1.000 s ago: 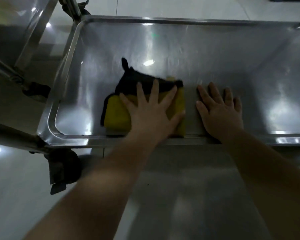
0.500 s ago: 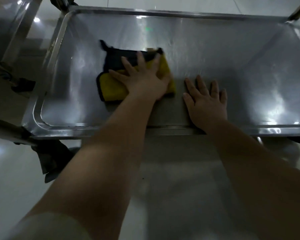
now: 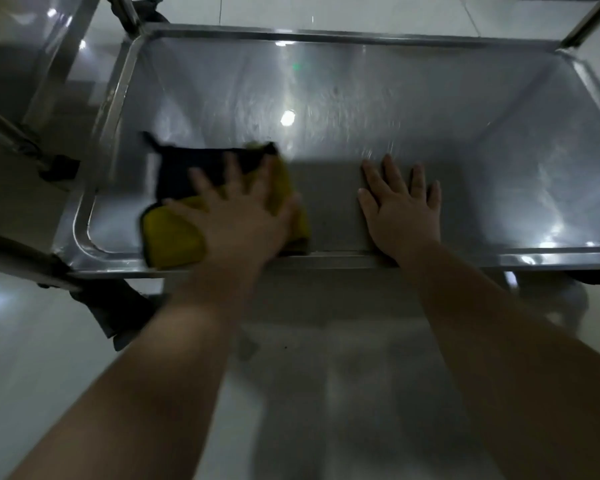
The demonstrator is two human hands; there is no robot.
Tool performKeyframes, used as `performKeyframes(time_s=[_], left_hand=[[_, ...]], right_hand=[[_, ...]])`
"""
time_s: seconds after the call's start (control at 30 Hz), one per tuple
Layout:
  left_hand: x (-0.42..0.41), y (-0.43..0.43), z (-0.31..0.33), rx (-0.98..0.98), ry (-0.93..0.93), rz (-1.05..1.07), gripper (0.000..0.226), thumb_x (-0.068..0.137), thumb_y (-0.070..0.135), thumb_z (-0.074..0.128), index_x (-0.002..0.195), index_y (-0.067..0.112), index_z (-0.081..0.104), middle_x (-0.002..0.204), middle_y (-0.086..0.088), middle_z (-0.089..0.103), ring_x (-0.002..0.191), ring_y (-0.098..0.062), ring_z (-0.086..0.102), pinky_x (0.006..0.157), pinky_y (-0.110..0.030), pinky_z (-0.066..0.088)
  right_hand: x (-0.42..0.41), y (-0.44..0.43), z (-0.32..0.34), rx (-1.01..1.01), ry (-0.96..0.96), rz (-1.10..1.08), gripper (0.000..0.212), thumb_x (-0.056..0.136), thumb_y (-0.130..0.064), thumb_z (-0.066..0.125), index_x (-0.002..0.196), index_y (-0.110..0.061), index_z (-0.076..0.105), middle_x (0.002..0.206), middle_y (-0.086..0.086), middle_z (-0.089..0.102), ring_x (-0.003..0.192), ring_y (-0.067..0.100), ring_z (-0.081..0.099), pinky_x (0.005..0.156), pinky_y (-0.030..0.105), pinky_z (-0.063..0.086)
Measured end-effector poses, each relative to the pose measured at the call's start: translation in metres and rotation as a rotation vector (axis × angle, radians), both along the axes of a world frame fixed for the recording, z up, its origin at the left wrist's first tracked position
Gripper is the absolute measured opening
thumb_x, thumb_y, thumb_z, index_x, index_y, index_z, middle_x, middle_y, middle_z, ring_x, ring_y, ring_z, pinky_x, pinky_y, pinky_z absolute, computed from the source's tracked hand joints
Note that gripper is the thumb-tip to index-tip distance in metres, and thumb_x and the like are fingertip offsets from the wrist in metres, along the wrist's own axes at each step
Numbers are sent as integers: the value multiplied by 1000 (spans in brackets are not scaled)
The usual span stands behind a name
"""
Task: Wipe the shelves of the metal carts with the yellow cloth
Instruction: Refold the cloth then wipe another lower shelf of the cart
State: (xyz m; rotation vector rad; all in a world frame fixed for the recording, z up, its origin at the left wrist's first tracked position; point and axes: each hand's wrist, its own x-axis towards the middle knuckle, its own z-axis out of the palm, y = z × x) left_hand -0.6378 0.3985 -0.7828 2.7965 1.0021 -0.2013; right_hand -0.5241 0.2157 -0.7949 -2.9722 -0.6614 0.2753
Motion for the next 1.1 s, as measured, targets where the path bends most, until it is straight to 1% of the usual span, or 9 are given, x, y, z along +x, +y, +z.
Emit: performKeyframes(time_s=[0.13,0.23,0.33,0.47,0.57,0.67,0.83,0.93,1.1], left_hand=[[35,-73,9,-94,37,-220,66,92,75,11,150,53,-11,164,0,-18,145,-44,-23,101,-78,-17],[26,-44,22,-200,-125,-176,56,100,54,30,153,48,13,166,3,2,150,-39,-5,112,-70,-8],[5,21,21,-120,-377,-72,50,99,34,37,148,34,39,158,-4,33,142,-40,27,115,-62,19],[10,47,16,-213,-385,-90,46,105,25,35,151,23,36,160,-8,28,148,-35,17,120,-55,12],[27,26,10,-278,-312,-202,49,107,35,26,155,26,27,163,-5,20,151,-31,9,121,-50,5],[29,13,-7,-81,-207,-306,51,106,39,24,156,28,24,164,-4,19,150,-31,11,120,-51,8],[33,-13,-16,-32,-222,-319,53,105,43,23,156,31,20,165,-1,13,152,-28,6,122,-47,5],[36,-25,-16,-15,-213,-317,53,105,42,22,157,29,18,165,-1,11,152,-29,4,122,-48,4],[32,-17,-22,-25,-238,-295,52,106,40,21,157,29,17,165,1,12,152,-25,3,122,-45,2]], right_hand=[[6,-12,10,368,128,-142,52,102,-49,29,154,-40,23,163,-7,17,151,18,2,121,44,-5],[-4,3,28,701,78,-254,54,95,-48,38,146,-30,45,147,1,48,141,20,36,119,48,16],[-26,61,33,387,-45,78,53,97,-52,39,146,-32,42,150,2,44,139,31,36,114,54,23],[-48,101,14,-49,60,243,74,87,-82,16,151,-52,-8,164,-6,-12,144,45,-23,111,67,-15],[-40,69,11,-48,1,224,74,86,-83,15,150,-54,-7,165,-8,-7,146,42,-20,112,66,-13],[-6,-5,9,-79,-35,147,75,81,-86,15,148,-58,-3,164,-12,-2,149,39,-10,114,65,-9],[65,-137,20,-140,82,-197,83,70,-92,6,146,-61,-6,164,-15,-4,150,33,-8,117,60,-5],[69,-103,17,-101,83,-351,75,82,-86,13,149,-56,-5,165,-11,-7,148,41,-13,114,64,-9],[40,26,6,-59,-18,78,71,86,-82,14,150,-55,-1,165,-10,-4,147,43,-13,114,66,-8]])
